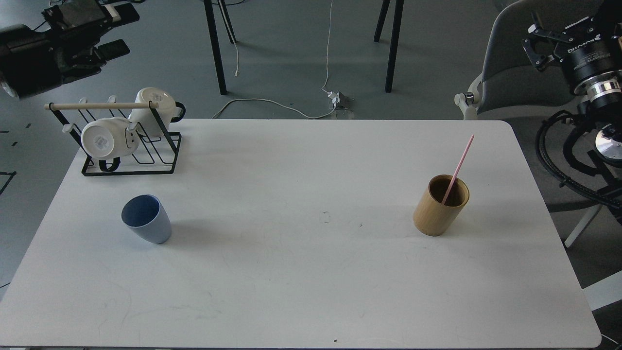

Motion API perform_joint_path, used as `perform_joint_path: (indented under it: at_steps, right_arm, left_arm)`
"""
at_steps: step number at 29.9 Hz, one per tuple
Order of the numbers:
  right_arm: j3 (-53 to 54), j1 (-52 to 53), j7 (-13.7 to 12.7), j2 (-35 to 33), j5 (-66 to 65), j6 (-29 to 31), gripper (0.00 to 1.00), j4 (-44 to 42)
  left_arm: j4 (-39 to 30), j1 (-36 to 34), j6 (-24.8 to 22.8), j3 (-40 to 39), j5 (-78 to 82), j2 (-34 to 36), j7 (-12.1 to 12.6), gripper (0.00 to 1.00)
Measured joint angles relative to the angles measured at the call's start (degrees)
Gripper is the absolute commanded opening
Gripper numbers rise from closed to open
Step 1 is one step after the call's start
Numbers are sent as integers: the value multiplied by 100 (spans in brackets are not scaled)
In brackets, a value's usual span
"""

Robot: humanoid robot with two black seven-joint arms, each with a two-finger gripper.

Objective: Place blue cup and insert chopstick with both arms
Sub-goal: 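Lower the left gripper to the light blue cup and grasp it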

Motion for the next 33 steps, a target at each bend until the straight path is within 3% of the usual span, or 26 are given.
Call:
perform_joint_path:
  at_steps: [6, 9, 13, 17, 20, 33]
  right_arm:
    - [53, -43, 27, -7, 8, 0, 100, -6]
    - [98, -78, 29, -25, 8, 0, 99, -12]
    - [121, -89, 32, -94, 8, 0, 99, -16]
    - [121, -144, 32, -102, 8, 0, 99, -13]
    - [121, -170, 32, -107, 8, 0, 99, -11]
    - [129, -216, 32, -361, 8, 0, 99, 68]
  left_arm:
    - [-143, 260, 0, 255, 1607, 51, -10, 92]
    - [-139, 422, 45, 568, 2154, 70, -182, 92]
    - [-71, 733, 739, 1064, 2717, 111, -432, 92]
    - [171, 914, 1339, 1319, 3597, 60, -529, 82]
    - [491, 975, 1518, 1473, 3927, -16, -672, 67]
    - [1961, 1029, 2009, 2355, 4025, -903, -800, 57]
